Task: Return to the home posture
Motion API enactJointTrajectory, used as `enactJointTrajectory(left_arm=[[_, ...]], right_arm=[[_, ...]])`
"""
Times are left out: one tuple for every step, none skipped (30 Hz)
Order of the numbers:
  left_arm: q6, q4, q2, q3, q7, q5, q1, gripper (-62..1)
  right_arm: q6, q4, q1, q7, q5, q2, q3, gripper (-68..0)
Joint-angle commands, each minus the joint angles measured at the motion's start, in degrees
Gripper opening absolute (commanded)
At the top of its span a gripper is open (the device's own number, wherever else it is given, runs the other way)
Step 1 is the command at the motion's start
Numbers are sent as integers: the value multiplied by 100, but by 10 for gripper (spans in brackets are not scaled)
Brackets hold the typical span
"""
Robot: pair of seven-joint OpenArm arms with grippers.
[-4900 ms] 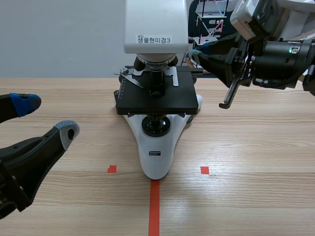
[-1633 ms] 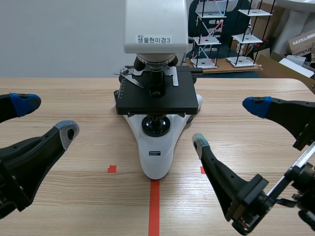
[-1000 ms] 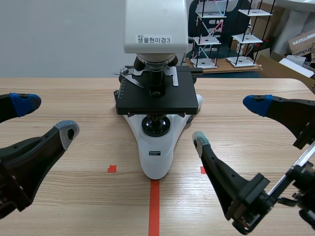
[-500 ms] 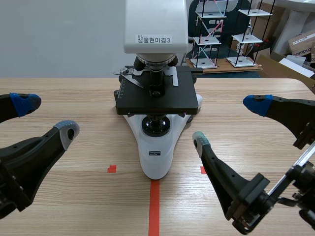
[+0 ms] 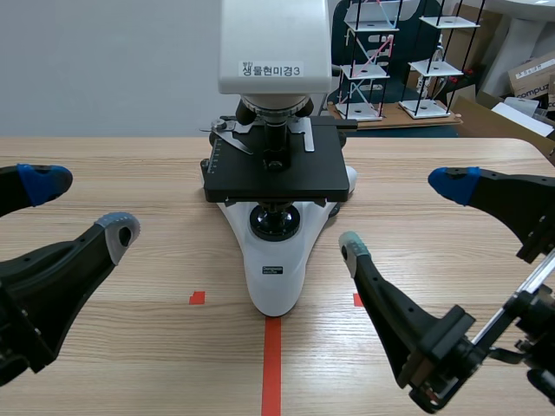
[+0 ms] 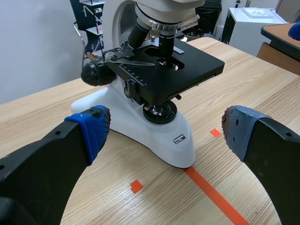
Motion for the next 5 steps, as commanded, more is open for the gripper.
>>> enactJointTrajectory(left_arm=[[-4, 52, 13, -17, -76, -35, 11, -103], [-4, 52, 13, -17, -76, -35, 11, -103], [-4, 52, 13, -17, -76, -35, 11, -103], [-4, 52, 13, -17, -76, -35, 11, -103], [-4, 52, 13, -17, -76, -35, 11, -103]], right_arm=[[2, 83, 4, 92, 83, 61, 11, -98], [2, 83, 4, 90, 81, 61, 11, -98], [2, 83, 4, 90, 81, 61, 11, -98], [2, 83, 4, 90, 81, 61, 11, -98], [2, 83, 7, 90, 81, 61, 11, -98]])
